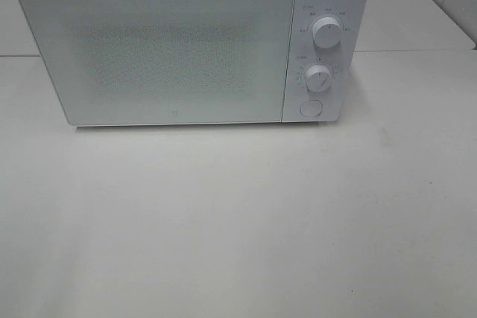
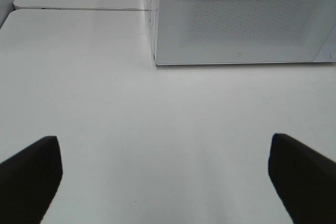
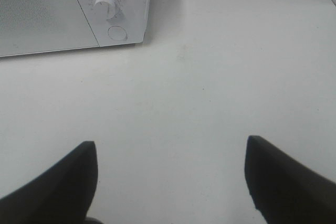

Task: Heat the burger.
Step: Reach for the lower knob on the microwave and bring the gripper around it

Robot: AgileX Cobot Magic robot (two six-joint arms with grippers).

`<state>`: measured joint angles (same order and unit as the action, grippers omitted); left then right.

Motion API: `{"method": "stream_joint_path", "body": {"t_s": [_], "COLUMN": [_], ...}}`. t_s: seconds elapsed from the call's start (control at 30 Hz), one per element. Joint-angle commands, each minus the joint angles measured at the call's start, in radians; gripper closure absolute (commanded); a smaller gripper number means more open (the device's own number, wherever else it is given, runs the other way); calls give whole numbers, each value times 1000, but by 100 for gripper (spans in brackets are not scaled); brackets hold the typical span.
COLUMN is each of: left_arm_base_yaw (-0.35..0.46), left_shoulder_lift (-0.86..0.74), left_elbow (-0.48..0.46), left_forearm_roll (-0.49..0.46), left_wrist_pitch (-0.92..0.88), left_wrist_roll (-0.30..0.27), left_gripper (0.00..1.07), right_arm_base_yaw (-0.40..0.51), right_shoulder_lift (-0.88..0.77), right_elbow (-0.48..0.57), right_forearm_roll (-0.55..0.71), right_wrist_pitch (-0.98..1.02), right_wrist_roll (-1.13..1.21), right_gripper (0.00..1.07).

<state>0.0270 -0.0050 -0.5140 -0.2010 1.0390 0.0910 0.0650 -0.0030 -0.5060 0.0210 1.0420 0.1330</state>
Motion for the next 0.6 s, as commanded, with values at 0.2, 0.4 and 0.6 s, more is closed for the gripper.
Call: {"method": "stream_joint_path", "body": {"t_s": [0.2, 0.4, 0.6], "left_arm_base_yaw": [5, 5, 5], "left_shoulder_lift": [-24, -24, -24], "left_elbow": [-1, -1, -1], "left_forearm_roll": [2, 2, 2], "left_wrist_pitch": [-11, -11, -11], "left_wrist_roll": [-4, -4, -4], "left_gripper": [6, 6, 6], "right_arm_base_yaw": [-6, -6, -6], "right_shoulder_lift": [-22, -22, -22], "right_elbow": [0, 0, 0], "right_forearm_roll": [-1, -1, -1], "right_wrist_pitch": [-5, -5, -5], "right_wrist_roll": [-10, -10, -10], "right_gripper": [32, 32, 32]}}
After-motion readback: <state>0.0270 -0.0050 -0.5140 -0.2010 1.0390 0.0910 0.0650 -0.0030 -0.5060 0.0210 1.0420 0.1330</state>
